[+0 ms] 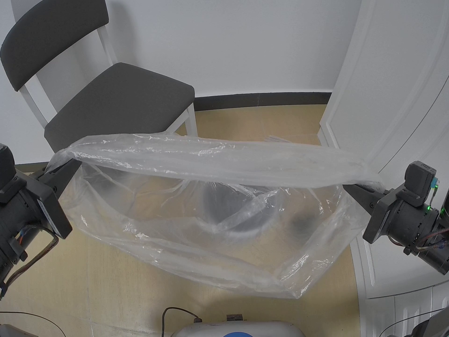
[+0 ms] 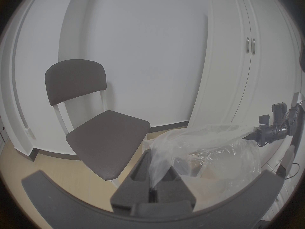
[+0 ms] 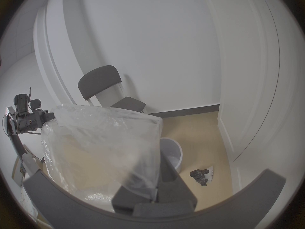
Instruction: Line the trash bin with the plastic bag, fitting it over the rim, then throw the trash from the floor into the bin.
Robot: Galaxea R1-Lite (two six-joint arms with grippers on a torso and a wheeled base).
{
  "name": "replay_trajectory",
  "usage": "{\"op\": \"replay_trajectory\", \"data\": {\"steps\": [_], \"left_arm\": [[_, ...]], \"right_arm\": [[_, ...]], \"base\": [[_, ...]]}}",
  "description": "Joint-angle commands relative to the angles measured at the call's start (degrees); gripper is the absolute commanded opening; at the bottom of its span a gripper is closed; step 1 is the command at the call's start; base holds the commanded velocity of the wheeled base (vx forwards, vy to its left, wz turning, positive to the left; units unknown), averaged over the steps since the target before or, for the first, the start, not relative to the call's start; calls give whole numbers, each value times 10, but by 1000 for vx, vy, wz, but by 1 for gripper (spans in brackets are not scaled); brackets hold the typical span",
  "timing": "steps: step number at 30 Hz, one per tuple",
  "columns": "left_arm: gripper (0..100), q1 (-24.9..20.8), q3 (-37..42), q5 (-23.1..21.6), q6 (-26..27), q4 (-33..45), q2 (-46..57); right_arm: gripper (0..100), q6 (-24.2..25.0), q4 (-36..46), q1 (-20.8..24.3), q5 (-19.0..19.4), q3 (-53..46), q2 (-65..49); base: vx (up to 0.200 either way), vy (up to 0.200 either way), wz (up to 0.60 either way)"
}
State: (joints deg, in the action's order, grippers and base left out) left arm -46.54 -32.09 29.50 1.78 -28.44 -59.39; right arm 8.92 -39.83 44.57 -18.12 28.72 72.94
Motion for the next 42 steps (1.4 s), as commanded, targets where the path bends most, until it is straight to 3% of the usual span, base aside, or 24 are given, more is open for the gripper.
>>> {"op": "replay_trajectory", "data": {"steps": [1,42], "left_arm": [[0,0,0,0,0,0,9],[0,15,34,0,1,1,34]], "right_arm": [[0,-2,1,1,0,0,-17],[0,-53,50,-2,-1,-17,-56]], "base": [[0,0,0],[0,0,0]]}}
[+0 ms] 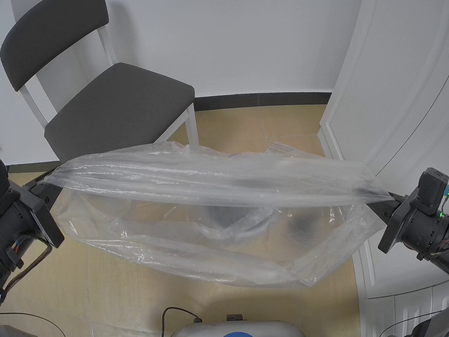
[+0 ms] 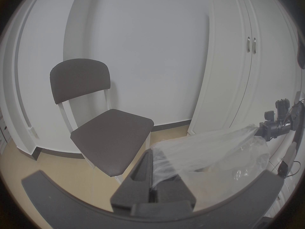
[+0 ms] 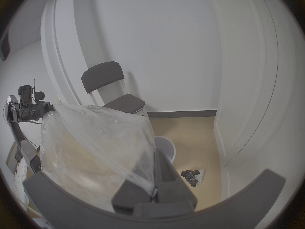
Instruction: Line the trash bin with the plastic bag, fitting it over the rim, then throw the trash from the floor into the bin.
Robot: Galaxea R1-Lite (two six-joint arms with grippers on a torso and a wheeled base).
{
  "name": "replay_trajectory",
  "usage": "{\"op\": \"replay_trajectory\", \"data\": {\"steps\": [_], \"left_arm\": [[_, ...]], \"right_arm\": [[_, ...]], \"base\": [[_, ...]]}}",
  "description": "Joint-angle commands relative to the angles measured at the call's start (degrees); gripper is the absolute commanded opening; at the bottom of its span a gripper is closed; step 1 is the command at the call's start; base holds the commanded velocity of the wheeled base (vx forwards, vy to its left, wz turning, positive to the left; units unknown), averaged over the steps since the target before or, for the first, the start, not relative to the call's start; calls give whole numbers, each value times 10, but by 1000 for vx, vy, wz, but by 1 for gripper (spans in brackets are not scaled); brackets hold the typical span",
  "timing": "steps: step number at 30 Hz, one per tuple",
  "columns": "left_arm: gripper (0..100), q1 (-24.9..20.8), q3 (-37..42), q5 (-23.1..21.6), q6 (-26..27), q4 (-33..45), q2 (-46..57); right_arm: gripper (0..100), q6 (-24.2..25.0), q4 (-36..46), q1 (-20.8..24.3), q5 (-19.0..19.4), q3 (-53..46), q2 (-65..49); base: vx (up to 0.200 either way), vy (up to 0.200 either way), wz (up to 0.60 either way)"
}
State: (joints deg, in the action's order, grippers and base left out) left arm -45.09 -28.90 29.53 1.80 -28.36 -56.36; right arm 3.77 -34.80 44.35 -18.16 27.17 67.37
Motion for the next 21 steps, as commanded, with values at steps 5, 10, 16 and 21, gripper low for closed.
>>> {"op": "replay_trajectory", "data": {"steps": [5,10,16,21], "left_arm": [[0,0,8,0,0,0,5],[0,0,18,0,0,0,12],[0,0,36,0,0,1,20],[0,0,59,0,0,1,29]], "right_arm": [[0,-3,1,-1,0,-2,0],[0,-3,2,-4,-1,-3,0],[0,-17,2,-8,-1,-10,0],[0,-28,2,-8,-1,-19,1]], "base": [[0,0,0],[0,0,0],[0,0,0],[0,0,0]]}}
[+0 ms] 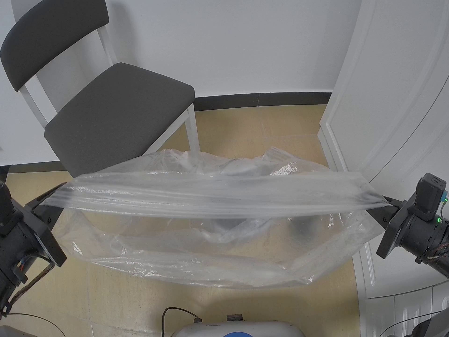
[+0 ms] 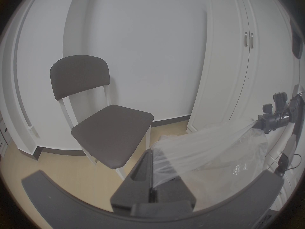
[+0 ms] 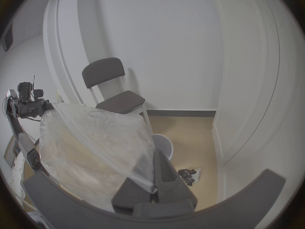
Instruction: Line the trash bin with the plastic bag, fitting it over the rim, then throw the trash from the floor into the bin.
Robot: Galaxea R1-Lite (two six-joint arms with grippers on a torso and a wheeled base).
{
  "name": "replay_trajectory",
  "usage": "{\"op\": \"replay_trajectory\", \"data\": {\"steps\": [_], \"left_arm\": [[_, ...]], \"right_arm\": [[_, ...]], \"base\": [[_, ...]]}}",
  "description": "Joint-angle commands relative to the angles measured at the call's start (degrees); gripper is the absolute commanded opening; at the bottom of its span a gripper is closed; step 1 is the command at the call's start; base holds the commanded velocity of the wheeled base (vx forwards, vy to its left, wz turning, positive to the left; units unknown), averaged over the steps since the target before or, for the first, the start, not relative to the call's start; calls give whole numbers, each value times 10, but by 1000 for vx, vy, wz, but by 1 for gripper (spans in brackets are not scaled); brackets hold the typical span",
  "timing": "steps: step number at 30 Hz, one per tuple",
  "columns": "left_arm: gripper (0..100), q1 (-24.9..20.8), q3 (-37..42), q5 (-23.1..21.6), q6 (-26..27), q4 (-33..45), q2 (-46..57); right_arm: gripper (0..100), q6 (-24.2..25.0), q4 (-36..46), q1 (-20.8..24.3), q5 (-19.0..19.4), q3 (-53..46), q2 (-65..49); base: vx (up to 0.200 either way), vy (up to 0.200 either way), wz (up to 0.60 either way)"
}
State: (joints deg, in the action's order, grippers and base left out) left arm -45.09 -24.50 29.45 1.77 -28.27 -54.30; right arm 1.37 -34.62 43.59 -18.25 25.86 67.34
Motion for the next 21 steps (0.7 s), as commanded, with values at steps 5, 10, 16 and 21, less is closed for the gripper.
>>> {"op": "replay_trajectory", "data": {"steps": [5,10,16,21], "left_arm": [[0,0,30,1,-2,-1,14],[0,0,11,-12,4,0,6],[0,14,-58,-86,23,25,-39],[0,20,-100,-122,28,20,-102]], "right_arm": [[0,-7,26,0,1,-5,-1],[0,-8,24,5,1,-5,-9],[0,-22,25,-3,8,8,9],[0,-55,23,-18,53,39,28]], "base": [[0,0,0],[0,0,0],[0,0,0],[0,0,0]]}}
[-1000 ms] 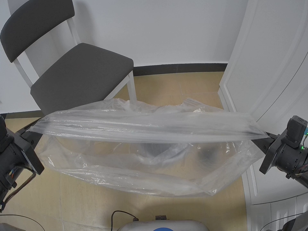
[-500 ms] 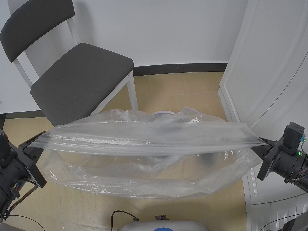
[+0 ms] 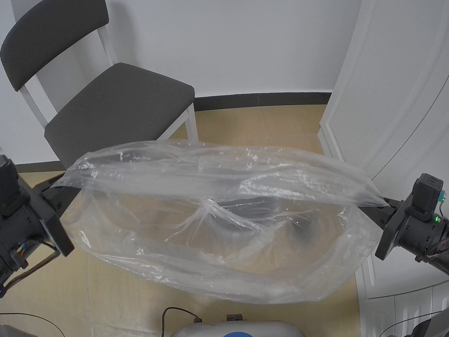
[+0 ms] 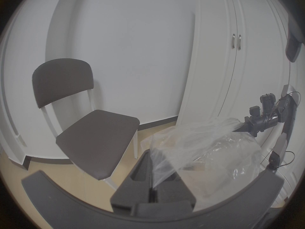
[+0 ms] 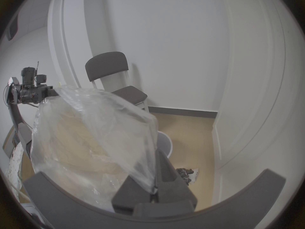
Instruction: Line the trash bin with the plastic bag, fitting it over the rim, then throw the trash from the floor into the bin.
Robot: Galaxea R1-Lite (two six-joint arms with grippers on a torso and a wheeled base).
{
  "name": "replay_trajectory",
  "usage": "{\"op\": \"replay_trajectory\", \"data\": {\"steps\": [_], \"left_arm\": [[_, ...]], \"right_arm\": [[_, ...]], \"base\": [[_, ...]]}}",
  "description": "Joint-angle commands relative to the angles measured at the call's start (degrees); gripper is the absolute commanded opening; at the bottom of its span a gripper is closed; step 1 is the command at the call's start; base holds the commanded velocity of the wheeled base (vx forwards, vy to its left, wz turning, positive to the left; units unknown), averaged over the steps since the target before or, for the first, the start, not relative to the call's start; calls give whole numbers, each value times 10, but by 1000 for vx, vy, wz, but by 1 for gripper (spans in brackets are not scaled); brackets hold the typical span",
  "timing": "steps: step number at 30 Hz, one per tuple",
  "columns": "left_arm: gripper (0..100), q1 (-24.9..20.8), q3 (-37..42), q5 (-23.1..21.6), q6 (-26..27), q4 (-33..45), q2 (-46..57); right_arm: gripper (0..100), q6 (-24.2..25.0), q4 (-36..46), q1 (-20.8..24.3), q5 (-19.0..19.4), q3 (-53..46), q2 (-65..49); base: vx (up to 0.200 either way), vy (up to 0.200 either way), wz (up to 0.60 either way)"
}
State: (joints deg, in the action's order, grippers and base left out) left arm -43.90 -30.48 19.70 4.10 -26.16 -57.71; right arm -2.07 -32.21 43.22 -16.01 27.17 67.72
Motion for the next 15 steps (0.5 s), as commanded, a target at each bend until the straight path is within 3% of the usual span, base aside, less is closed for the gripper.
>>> {"op": "replay_trajectory", "data": {"steps": [1,5,12,15], "left_arm": [[0,7,-47,-34,5,-2,-80],[0,7,-69,-62,6,-3,-110],[0,10,-66,-60,5,4,-105],[0,37,-44,-61,14,12,-76]], "right_arm": [[0,-28,-1,-17,48,33,29],[0,-50,-3,-18,74,60,53],[0,-62,4,-13,70,74,58],[0,-63,8,-18,68,60,40]], "base": [[0,0,0],[0,0,0],[0,0,0],[0,0,0]]}}
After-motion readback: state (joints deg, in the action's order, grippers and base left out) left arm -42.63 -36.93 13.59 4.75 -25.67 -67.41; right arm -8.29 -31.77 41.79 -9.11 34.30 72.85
